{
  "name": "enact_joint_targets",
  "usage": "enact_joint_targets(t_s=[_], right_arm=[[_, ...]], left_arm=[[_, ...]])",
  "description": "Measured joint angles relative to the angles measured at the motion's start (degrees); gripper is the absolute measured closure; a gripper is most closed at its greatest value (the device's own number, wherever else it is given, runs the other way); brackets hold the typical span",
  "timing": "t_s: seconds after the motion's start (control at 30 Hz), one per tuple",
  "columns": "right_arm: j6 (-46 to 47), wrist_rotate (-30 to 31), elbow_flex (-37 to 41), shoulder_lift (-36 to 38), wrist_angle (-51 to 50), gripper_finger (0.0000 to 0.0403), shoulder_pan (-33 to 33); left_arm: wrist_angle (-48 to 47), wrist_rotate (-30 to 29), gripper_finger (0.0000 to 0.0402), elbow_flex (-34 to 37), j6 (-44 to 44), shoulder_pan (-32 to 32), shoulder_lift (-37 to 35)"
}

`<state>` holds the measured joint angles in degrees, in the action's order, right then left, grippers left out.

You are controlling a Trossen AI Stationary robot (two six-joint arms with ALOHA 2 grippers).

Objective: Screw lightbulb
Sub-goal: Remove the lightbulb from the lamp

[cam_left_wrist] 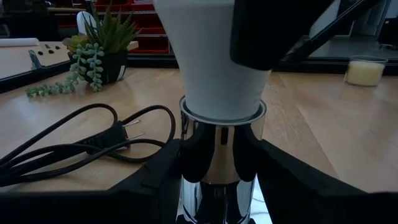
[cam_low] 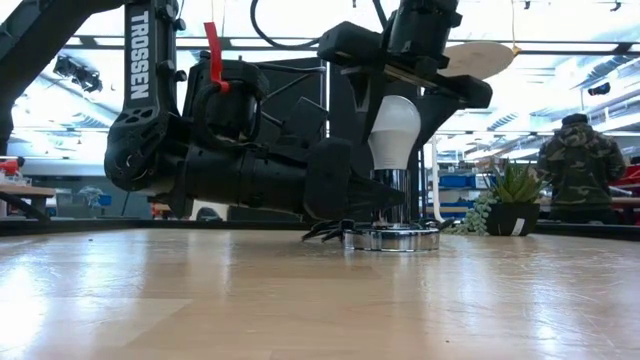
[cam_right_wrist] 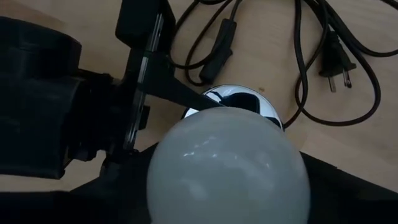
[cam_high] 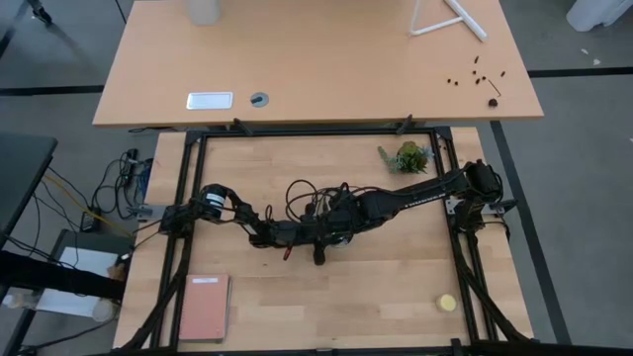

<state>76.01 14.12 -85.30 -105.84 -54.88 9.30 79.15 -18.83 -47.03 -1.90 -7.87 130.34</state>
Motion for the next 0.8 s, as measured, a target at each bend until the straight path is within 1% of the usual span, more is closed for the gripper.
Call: enact_joint_targets(t_s=[0.07,0.13,0.27,0.33,0.47,0.53,0.6,0.73,0.8], right_arm=[[-0.1,-0.1,0.0,0.0,0.0,0.0132,0.0],[-0.7,-0.3,0.0,0.0,-0.1,0.0144,0.0],[-3.2,-0.5,0.0,0.0,-0.1,0.0143,0.0],[-5.3,-0.6,0.0,0.0,-0.1,0.0131,0.0],[-12.5,-0.9,0.0,0.0,0.0,0.0118,0.0],[-19.1,-1.1,0.0,0.0,0.1,0.0120,0.0],[-28.0,-1.9,0.0,0.0,0.3,0.0125,-0.1],[-50.0,-5.6,-0.1,0.0,0.6,0.0129,-0.7],[-61.6,-6.5,-0.1,0.0,0.7,0.0126,-1.0]], left_arm=[[0.0,0.0,0.0219,0.0,0.0,0.0,0.0],[0.0,0.0,0.0219,0.0,0.0,0.0,0.0],[0.0,0.0,0.0219,0.0,0.1,0.0,0.0],[0.0,0.0,0.0219,0.0,0.1,0.0,0.0],[0.1,0.0,0.0219,0.0,0.2,0.0,0.0],[0.1,0.0,0.0219,0.0,0.4,0.0,0.0],[0.1,0.0,0.0219,0.0,0.6,0.0,0.0],[0.2,0.6,0.0219,0.0,0.7,-0.1,0.0],[0.2,0.6,0.0219,0.0,0.8,-0.1,0.0]])
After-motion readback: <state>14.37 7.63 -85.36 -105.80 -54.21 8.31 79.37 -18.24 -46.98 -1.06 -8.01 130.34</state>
